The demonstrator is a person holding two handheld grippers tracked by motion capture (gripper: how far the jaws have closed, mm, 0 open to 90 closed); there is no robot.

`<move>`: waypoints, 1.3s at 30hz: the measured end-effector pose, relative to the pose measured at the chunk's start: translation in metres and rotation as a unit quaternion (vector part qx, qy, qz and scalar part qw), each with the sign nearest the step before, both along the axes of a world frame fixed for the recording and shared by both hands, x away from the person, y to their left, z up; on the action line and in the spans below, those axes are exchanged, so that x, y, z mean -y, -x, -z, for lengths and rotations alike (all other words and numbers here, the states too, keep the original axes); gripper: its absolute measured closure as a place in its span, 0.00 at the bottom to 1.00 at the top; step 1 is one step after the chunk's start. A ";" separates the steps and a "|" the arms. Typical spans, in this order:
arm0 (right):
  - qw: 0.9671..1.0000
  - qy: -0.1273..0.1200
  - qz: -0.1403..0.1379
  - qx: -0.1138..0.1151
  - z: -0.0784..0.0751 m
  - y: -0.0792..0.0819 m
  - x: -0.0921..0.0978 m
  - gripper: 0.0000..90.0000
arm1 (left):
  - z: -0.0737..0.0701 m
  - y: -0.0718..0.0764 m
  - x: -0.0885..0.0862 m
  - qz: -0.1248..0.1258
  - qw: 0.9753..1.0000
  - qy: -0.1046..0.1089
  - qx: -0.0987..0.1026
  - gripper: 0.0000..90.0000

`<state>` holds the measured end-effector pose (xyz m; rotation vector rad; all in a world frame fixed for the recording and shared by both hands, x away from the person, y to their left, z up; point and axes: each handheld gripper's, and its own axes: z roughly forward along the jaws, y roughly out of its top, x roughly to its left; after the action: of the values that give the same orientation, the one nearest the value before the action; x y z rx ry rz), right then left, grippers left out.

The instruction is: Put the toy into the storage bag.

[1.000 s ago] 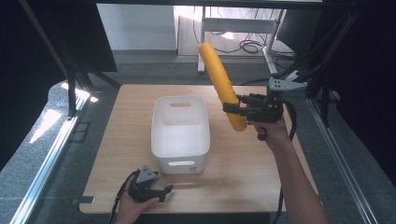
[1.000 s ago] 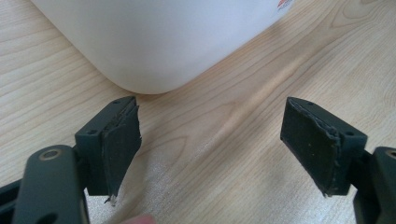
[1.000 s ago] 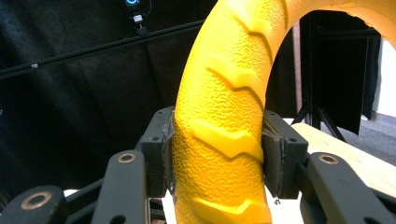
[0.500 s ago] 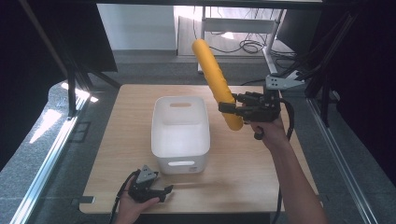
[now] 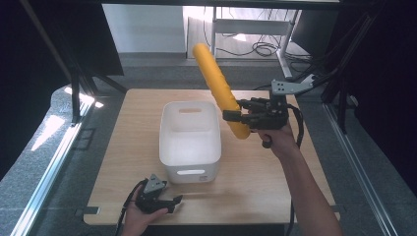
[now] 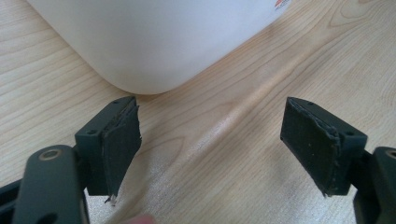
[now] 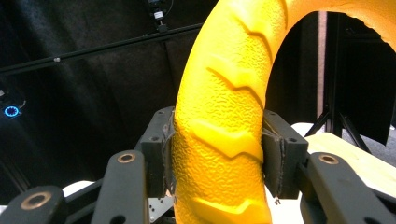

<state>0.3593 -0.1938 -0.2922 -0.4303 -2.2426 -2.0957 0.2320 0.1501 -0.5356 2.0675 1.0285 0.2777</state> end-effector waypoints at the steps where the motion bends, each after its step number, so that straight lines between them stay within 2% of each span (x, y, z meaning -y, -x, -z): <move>1: 1.000 0.000 -0.005 0.002 -0.001 0.001 -0.003 0.58 | 0.000 0.000 0.000 -0.001 1.000 0.000 0.000 0.22; 15: 0.999 -0.004 -0.043 0.001 0.002 0.010 -0.025 0.58 | 0.000 0.000 0.000 -0.001 1.000 -0.001 0.000 0.22; 20: 0.998 0.002 -0.056 0.003 0.003 0.012 -0.032 0.57 | 0.000 0.000 0.000 -0.002 1.000 0.000 0.001 0.22; 39: 0.997 0.010 -0.074 -0.001 0.012 0.014 -0.049 0.57 | 0.000 0.000 -0.001 -0.003 1.000 -0.001 0.001 0.22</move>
<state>0.3455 -0.1447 -0.3042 -0.2564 -2.2207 -2.0018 0.2320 0.1506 -0.5357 2.0659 1.0335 0.2823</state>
